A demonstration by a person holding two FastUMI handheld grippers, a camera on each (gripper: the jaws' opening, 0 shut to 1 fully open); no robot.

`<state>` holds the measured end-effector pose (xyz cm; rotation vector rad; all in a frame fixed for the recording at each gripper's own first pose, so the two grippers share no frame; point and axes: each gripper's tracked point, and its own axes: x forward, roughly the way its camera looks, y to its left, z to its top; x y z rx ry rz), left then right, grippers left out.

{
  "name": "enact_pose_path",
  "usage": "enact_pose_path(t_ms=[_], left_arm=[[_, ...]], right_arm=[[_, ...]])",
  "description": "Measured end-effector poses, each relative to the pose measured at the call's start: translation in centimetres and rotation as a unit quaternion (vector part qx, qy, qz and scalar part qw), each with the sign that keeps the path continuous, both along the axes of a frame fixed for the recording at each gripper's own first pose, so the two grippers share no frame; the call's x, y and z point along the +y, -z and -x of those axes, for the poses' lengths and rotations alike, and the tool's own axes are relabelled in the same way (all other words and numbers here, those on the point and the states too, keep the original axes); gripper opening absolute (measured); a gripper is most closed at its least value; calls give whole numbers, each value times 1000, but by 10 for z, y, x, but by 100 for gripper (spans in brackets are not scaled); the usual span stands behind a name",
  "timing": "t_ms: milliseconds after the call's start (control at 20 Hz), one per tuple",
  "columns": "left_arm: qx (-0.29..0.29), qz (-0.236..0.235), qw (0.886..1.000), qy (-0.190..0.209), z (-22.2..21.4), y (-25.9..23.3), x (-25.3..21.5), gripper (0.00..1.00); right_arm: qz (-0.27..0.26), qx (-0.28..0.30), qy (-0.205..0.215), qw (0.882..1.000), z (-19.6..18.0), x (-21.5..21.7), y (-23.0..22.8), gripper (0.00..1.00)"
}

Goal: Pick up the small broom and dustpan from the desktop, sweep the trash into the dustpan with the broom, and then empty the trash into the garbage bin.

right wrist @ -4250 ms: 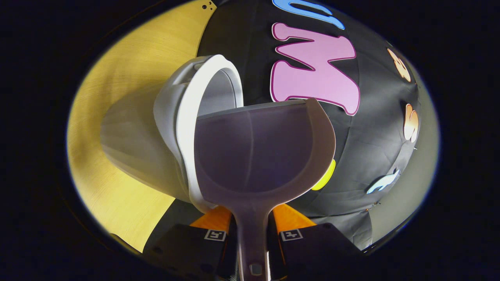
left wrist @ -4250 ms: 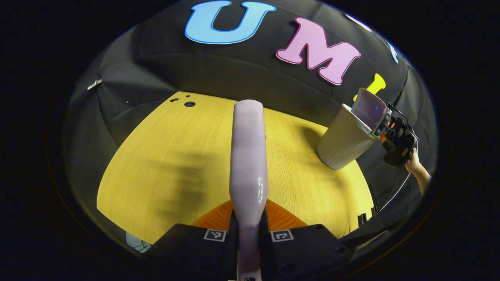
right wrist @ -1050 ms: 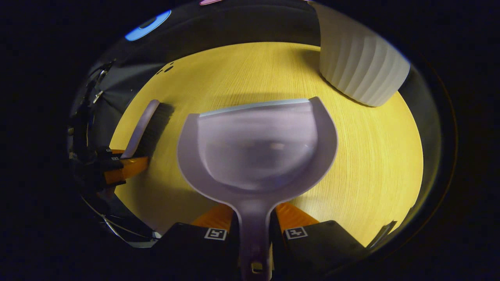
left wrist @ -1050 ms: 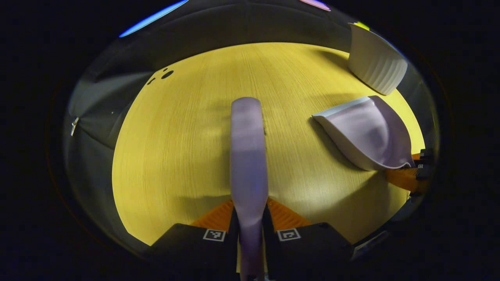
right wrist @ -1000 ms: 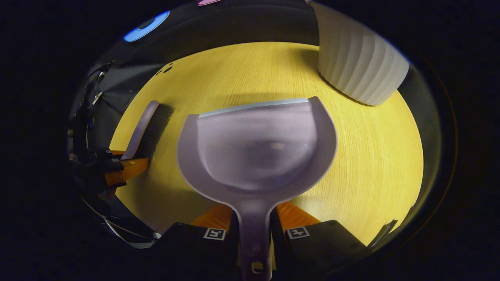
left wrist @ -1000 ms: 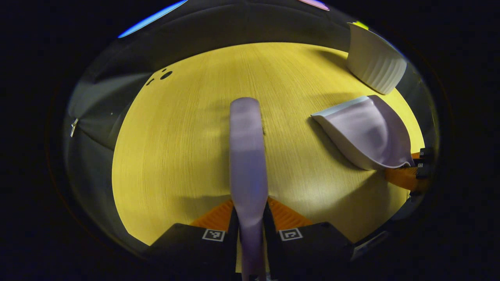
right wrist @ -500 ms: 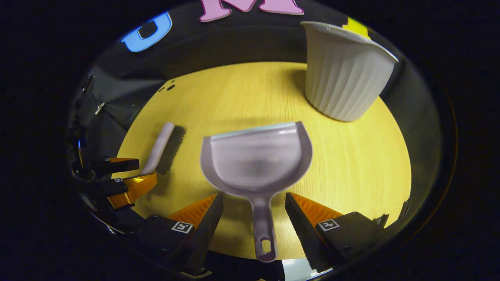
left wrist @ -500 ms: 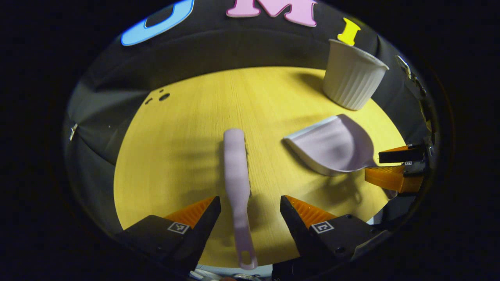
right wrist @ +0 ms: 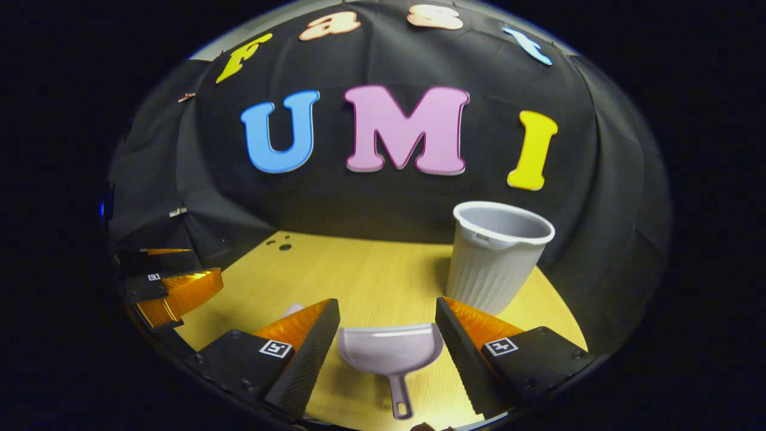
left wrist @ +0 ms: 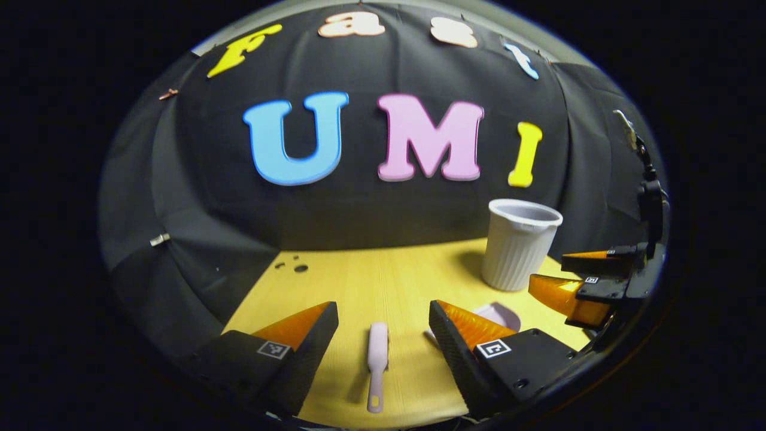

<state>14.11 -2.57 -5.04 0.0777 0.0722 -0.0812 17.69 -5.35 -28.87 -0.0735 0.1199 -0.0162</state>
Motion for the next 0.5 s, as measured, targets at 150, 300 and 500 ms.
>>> enact_pose_path(t_ms=[150,300,500], left_arm=[[-43,26,999,0,21,-24,-3,97],[-73,34,997,11,34,-36,-5,96],[-98,43,994,23,43,-49,-9,96]], right_arm=[[-11,-43,7,999,25,2,-34,100],[-5,-74,9,997,50,9,-63,100],[-15,-90,-5,996,61,23,-73,100]])
